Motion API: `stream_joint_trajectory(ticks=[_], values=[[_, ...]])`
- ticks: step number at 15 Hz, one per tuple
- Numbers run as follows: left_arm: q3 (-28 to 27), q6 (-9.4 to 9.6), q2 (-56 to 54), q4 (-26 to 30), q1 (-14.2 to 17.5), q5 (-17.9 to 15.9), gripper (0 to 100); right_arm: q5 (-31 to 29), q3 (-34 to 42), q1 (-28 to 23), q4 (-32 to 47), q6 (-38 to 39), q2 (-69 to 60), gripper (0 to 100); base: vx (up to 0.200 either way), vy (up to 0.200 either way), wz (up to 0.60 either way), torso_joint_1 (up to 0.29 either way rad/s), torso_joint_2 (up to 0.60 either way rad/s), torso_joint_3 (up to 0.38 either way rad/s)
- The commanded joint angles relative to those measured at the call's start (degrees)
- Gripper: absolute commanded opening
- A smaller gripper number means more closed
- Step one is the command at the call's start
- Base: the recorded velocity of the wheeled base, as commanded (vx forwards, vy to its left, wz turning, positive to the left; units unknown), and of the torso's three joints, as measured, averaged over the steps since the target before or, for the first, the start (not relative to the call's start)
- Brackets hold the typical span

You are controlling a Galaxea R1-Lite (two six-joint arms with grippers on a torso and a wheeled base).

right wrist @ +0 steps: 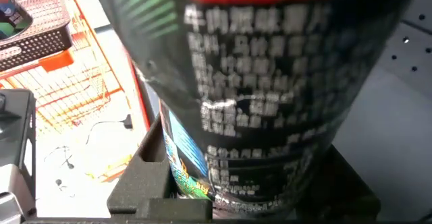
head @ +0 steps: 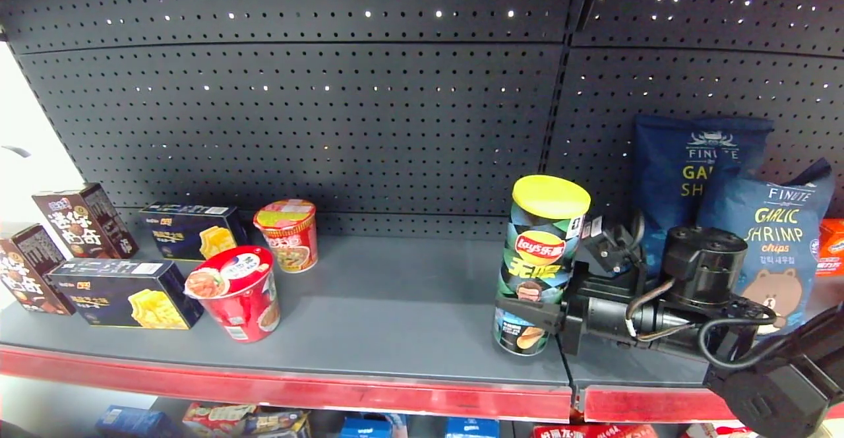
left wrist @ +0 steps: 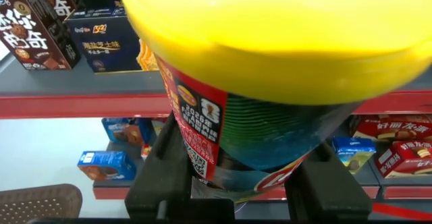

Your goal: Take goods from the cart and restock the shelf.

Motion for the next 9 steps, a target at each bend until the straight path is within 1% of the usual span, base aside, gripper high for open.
stream_joint_trajectory(ticks=[1, 9], values=[[0.0, -0.01, -0.4, 0.0, 0.0, 0.0, 0, 0.0, 0.7, 0.2, -0.1, 0.0, -0.5, 0, 0.000, 0.000, 0.00, 0.000, 0.00, 0.000], [-0.2, -0.01, -0.7, 0.0, 0.0, 0.3, 0, 0.0, 1.2, -0.7, -0.5, -0.2, 2.4, 0, 0.000, 0.000, 0.00, 0.000, 0.00, 0.000]])
